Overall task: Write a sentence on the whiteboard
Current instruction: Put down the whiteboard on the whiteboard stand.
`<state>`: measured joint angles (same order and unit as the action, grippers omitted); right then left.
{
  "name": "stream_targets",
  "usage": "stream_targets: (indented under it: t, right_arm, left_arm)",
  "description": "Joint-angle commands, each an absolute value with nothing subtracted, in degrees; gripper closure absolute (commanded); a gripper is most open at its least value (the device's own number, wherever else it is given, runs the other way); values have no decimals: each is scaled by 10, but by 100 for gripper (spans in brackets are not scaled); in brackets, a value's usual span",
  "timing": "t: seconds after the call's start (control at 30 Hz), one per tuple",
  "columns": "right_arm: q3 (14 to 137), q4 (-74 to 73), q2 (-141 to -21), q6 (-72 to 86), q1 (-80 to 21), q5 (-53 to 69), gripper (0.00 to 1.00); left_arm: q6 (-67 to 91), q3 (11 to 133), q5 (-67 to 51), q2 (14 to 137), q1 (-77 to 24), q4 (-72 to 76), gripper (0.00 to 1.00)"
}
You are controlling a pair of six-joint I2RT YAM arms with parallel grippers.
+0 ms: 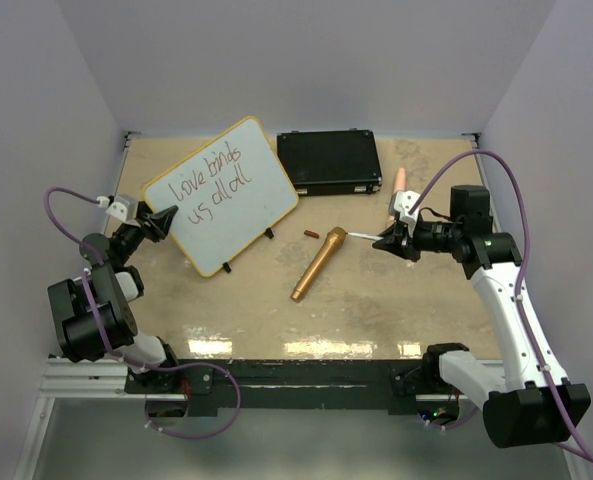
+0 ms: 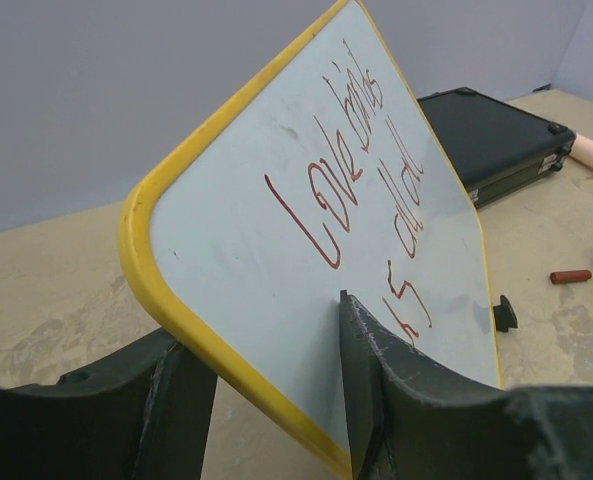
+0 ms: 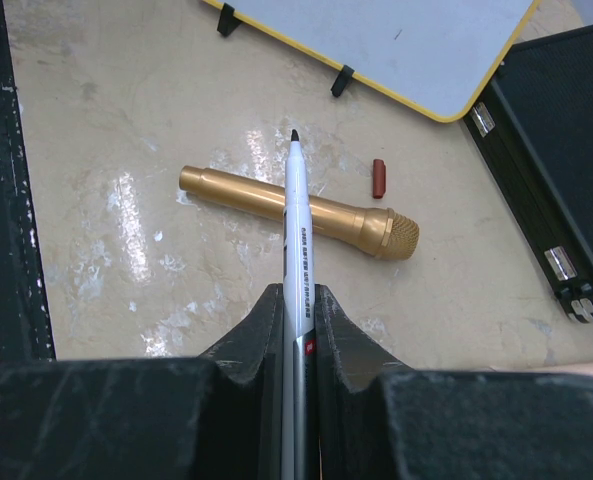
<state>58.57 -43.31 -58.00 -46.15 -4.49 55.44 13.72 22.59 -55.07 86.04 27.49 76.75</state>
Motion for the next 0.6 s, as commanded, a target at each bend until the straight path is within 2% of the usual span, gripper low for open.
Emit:
stream_targets:
  t: [0.0,0.17,0.3,0.4,0.57]
  right_arm:
    - [588,-437,-577,-468,-48,563,100]
    - [587,-437,-575,-468,-47,563,100]
    - [587,-437,-572,-468,-47,563,100]
    - [587,-436,-572,-468,-47,563,100]
    - [586,-435,-571,-468,-47,562,100]
  left_arm:
    - [26,213,-503,850,292,962,48]
    - [29,207,-500,837,293,955,38]
    - [37,207,-498,824,292,952,19]
    - [48,207,-497,817,292,952,16]
    - [80,208,-494,802,291,963,3]
